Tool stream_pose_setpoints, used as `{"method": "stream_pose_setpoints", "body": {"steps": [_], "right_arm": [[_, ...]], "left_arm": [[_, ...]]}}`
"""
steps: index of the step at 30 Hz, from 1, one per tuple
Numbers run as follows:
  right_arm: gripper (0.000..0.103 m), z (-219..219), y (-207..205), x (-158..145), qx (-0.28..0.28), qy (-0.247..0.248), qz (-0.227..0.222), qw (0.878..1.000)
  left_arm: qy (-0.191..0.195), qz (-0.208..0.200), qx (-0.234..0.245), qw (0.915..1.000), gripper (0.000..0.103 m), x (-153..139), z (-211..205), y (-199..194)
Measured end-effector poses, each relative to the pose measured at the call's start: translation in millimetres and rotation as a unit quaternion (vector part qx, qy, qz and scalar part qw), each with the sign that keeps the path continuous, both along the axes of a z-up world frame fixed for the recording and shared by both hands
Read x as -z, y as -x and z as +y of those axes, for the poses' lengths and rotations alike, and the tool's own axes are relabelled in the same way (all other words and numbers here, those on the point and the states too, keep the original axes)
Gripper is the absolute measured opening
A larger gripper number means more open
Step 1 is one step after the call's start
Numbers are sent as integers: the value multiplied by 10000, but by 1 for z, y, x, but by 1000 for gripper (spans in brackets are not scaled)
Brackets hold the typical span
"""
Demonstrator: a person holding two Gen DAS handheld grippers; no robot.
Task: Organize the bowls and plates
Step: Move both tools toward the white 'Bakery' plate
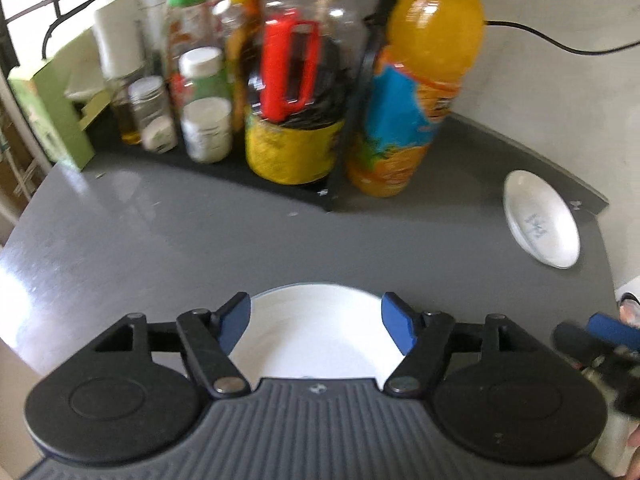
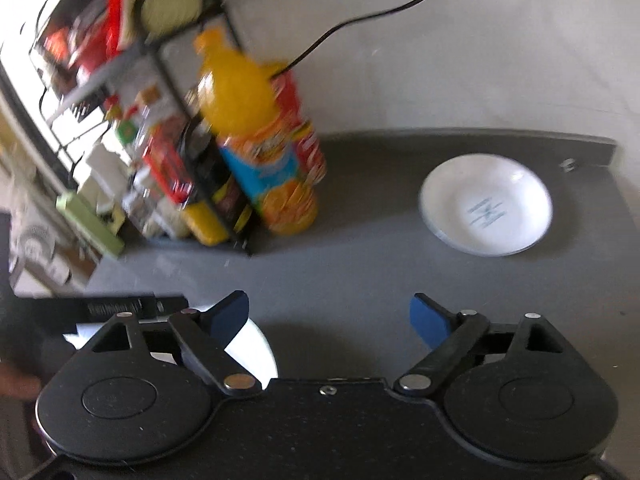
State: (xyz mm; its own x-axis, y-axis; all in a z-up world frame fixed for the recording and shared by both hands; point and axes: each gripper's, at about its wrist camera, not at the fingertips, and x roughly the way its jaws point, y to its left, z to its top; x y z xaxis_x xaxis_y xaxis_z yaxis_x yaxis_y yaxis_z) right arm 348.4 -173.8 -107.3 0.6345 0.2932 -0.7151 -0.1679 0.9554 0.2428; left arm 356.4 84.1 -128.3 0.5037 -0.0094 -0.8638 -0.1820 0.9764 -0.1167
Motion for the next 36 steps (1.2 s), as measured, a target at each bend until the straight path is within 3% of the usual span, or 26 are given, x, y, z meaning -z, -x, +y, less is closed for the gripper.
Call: {"method": "stream_pose_setpoints", "body": {"steps": [12,19,28,36], "right_arm": [[90,-94,-10,-6,832,-139,-125,9964],[90,-136,-18,3,1000,-120,-77,9949],[90,-177,-52,27,1230,-452,273,9910],[86,-194,-91,54,1543,-763,621,9831]], "left_arm": [[12,-195,694,9974,71,-8,-70,-20],[155,-247,858,9959,71,-10,-101,-37],[326,-249,949,9946,71,-5,-136,-67],[320,-22,943,9950,71,19,-160,-103]]}}
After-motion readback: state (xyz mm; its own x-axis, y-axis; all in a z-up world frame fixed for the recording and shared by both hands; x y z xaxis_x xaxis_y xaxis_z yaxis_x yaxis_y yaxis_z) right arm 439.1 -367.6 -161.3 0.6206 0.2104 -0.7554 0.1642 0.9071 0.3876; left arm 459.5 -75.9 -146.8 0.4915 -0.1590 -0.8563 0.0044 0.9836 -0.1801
